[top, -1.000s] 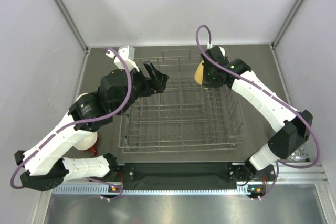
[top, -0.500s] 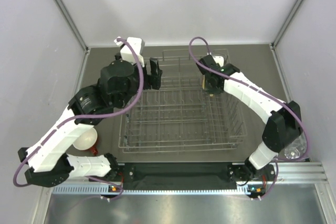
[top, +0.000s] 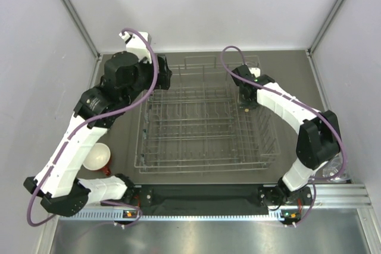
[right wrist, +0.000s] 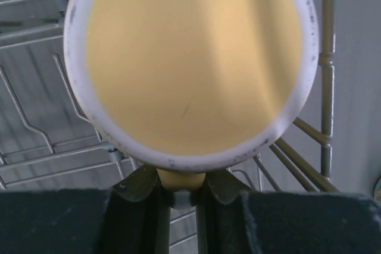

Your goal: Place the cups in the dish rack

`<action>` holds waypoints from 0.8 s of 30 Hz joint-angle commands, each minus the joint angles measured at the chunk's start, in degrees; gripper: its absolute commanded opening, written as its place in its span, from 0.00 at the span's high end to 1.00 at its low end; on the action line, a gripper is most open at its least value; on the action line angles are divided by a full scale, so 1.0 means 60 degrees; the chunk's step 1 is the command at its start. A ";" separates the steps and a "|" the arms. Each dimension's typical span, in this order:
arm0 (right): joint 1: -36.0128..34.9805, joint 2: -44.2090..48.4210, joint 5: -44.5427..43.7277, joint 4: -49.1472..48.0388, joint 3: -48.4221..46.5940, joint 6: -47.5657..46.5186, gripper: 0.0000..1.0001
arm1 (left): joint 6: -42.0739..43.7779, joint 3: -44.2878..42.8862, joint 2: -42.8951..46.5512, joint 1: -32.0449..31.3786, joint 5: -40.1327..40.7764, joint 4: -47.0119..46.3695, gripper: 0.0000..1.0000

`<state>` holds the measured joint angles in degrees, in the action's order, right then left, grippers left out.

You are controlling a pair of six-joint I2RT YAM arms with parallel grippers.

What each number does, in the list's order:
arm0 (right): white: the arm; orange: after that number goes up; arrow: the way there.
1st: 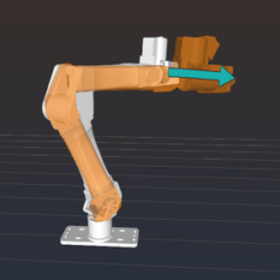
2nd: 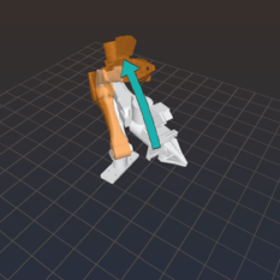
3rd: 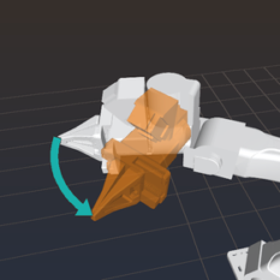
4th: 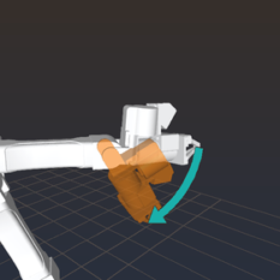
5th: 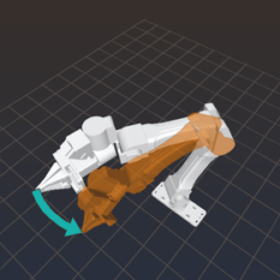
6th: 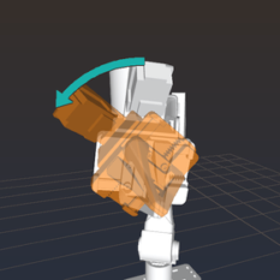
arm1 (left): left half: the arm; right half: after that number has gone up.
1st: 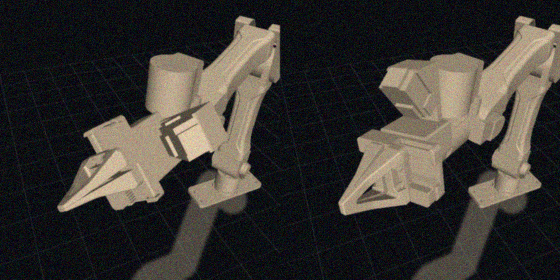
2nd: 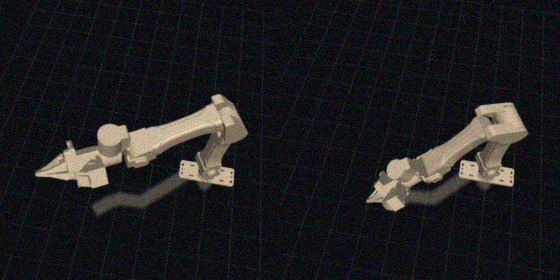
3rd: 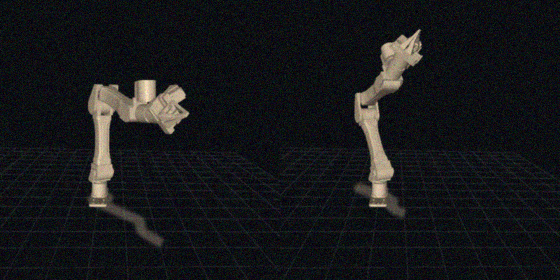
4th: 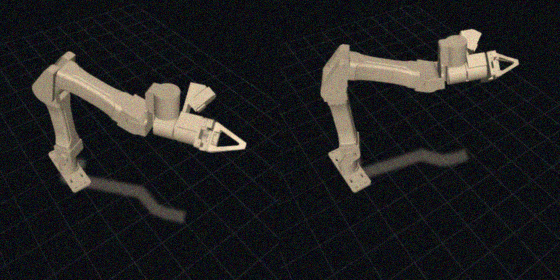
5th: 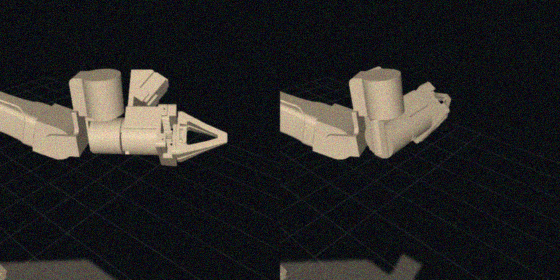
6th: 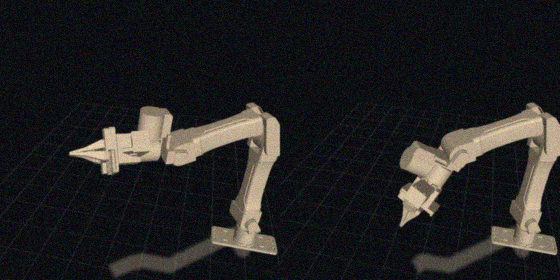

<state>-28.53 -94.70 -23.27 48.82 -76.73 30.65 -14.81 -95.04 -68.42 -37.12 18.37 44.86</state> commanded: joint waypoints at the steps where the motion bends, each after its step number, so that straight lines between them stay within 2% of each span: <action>1: 0.0083 0.0182 -0.0341 -0.0783 -0.0015 -0.0216 1.00 | 0.0110 -0.0023 -0.0051 0.0283 -0.0761 -0.0109 0.17; 12: 0.0200 0.0035 0.0054 -0.1295 0.0351 -0.0407 0.99 | -0.0066 -0.0126 -0.0154 0.1030 -0.1303 0.0037 0.17; 18: 0.0200 0.0079 0.0289 -0.1369 0.0527 -0.0436 0.82 | -0.0213 -0.0126 -0.0168 0.1280 -0.1465 0.0096 0.17; 24: 0.0244 0.0079 0.0260 -0.1412 0.0484 -0.0451 0.82 | -0.0301 -0.0082 -0.0066 0.1397 -0.1509 0.0140 0.17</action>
<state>-27.62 -95.33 -20.88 44.03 -72.82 28.49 -16.12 -95.07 -69.30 -29.28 10.04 45.67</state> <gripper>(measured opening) 0.183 0.830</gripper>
